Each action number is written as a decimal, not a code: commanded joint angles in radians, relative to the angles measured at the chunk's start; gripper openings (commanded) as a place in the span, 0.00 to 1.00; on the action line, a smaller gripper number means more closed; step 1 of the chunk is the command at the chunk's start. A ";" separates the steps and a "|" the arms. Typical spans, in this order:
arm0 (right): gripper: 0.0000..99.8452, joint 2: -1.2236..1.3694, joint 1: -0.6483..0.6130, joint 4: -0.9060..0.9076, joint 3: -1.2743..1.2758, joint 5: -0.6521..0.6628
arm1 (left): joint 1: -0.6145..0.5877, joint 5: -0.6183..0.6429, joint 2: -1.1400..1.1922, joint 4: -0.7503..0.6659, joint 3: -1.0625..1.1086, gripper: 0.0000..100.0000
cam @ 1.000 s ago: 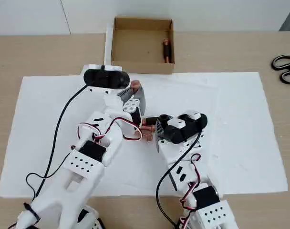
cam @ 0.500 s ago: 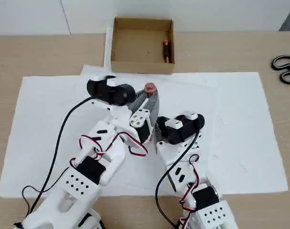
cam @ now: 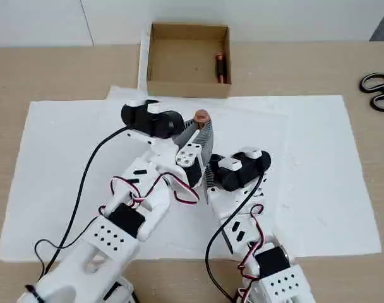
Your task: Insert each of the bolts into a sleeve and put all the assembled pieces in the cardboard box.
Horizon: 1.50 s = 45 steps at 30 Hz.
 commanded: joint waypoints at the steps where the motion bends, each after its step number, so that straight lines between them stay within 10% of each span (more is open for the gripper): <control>1: 0.00 -0.019 -0.019 -0.001 0.009 -0.008 | 0.005 0.008 0.021 -0.057 -0.008 0.00; 45: 0.00 -0.019 -0.035 -0.001 0.009 -0.041 | 0.020 0.043 0.046 -0.077 0.027 0.00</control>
